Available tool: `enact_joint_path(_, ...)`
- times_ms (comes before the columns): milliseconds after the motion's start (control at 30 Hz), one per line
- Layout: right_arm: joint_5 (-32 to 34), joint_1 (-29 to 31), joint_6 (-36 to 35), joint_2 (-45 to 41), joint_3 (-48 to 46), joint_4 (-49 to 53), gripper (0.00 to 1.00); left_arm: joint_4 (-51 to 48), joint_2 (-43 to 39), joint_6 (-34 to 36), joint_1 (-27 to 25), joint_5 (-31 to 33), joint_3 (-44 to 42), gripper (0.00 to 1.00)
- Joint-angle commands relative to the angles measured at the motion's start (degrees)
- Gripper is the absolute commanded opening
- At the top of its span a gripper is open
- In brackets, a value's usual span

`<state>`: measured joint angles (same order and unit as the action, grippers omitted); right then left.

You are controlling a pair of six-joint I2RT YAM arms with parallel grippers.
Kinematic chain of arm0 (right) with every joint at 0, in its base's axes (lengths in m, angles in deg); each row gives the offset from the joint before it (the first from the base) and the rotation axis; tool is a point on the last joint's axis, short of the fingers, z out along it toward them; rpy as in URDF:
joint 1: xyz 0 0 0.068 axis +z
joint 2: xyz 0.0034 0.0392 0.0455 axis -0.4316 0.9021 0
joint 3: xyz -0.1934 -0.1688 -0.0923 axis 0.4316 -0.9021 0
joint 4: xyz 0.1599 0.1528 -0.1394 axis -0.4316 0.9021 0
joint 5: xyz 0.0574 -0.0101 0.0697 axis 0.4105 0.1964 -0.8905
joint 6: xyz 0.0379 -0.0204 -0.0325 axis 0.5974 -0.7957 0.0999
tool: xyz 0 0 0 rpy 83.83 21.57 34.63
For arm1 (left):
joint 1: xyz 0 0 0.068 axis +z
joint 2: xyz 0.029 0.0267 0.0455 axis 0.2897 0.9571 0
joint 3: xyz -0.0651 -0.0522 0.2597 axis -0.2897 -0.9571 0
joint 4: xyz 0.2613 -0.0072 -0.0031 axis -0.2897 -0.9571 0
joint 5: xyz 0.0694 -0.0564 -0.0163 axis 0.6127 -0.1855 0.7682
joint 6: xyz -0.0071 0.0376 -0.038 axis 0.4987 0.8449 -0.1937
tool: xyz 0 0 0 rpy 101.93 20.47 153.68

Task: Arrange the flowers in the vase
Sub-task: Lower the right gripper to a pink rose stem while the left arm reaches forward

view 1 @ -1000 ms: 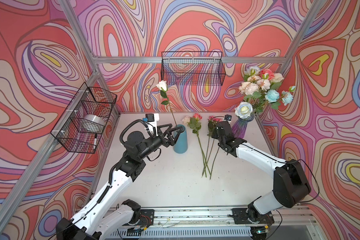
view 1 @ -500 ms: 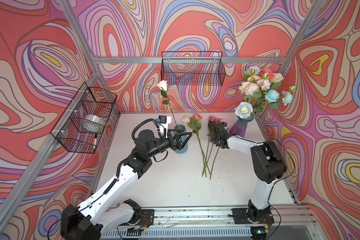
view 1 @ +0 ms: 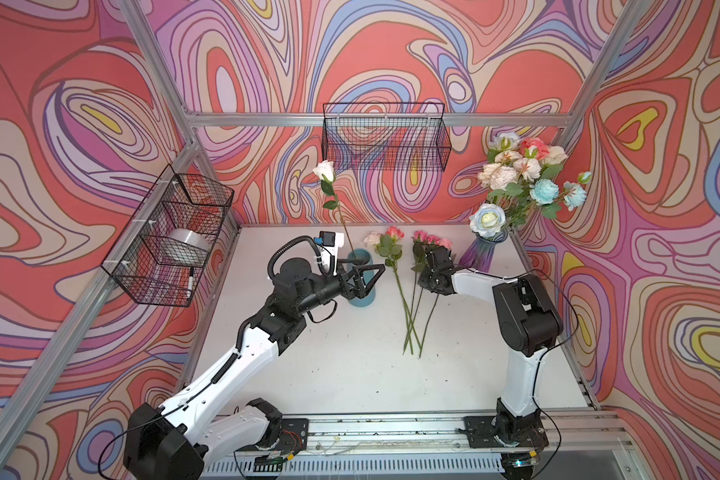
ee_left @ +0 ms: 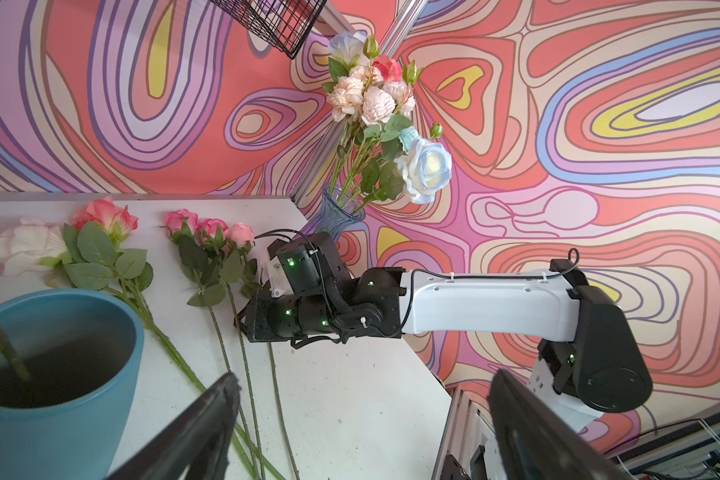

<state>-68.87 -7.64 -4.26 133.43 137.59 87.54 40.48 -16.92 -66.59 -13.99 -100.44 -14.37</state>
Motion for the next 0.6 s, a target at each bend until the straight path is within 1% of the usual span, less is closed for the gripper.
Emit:
enact_joint_path(0, 1.0, -0.2, 0.7, -6.5, -3.1, -2.6, 0.24, -0.8, -0.3, 1.7, -0.3, 1.8, 0.6, 0.94)
enact_joint_path(100, -0.1, -0.2, -0.7, -10.3, -5.4, -4.9, 0.29, -0.2, -0.9, 1.8, -0.3, 2.3, 0.1, 0.96)
enact_joint_path(167, -0.4, -0.3, -1.3, -10.6, -5.1, -4.7, 0.32, 0.3, -1.0, 1.6, -0.3, 2.8, -0.3, 0.96)
enact_joint_path(267, -1.9, -0.3, -1.1, -7.8, -3.1, -3.5, 0.33, 0.6, -1.1, 1.4, -0.4, 3.3, -0.6, 0.97)
enact_joint_path(500, -3.2, -0.3, 0.1, -2.2, -1.4, -4.6, 0.33, 0.5, -1.4, 1.6, -0.3, 3.6, -0.6, 0.97)
enact_joint_path(567, -4.4, -0.3, 0.1, -0.3, -0.7, -4.6, 0.3, 0.5, -1.5, 1.6, -0.3, 3.6, -0.7, 0.97)
